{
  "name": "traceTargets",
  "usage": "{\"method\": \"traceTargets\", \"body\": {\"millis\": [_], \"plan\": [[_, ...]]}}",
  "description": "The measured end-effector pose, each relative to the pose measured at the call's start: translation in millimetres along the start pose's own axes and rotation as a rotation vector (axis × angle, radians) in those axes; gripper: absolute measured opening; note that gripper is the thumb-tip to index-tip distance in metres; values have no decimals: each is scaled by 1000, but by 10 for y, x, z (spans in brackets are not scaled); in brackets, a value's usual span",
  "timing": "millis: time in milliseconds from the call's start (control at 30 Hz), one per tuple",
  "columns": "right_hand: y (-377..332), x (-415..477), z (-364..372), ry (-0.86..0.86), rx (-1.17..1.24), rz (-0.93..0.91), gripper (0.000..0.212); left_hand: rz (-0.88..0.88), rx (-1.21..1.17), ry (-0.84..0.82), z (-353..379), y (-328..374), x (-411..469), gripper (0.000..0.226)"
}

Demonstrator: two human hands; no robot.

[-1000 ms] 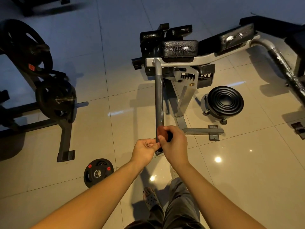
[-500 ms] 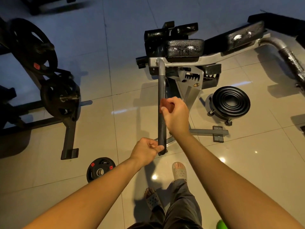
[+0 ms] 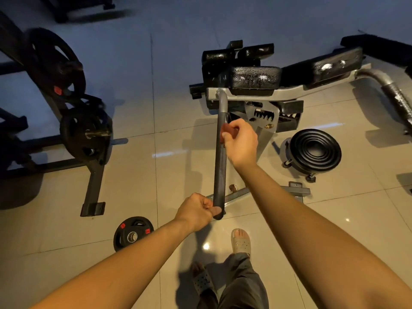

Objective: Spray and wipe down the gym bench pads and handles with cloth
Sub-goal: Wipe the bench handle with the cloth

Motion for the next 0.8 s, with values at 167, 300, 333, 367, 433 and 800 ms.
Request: {"method": "traceTargets", "body": {"millis": [167,300,333,367,433,800], "plan": [[112,-692,123,-57,-74,-63,12,-20,12,-35,-49,36,30,24],[176,-945,91,-111,-100,-80,11,-41,24,-46,-31,11,28,27],[130,-781,82,-104,-111,-86,8,-53,25,-44,-34,6,13,31],[63,-563,68,-87,-118,-90,6,-56,25,-39,-38,17,-2,31],[-69,-18,20,-31,-115,-74,8,-51,3,-31,-49,43,-20,24],[192,-848,137,-130,-99,-54,9,-62,-22,-39,-62,-26,8,15]]}}
Point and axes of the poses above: each hand's wrist, its own x-axis towards the middle knuckle, its own z-axis out of the palm, y = z × x, the point moved 7 cm from there along x, towards the middle knuckle, and after that the axes turned 9 degrees about -y, right-handed, at the moved point
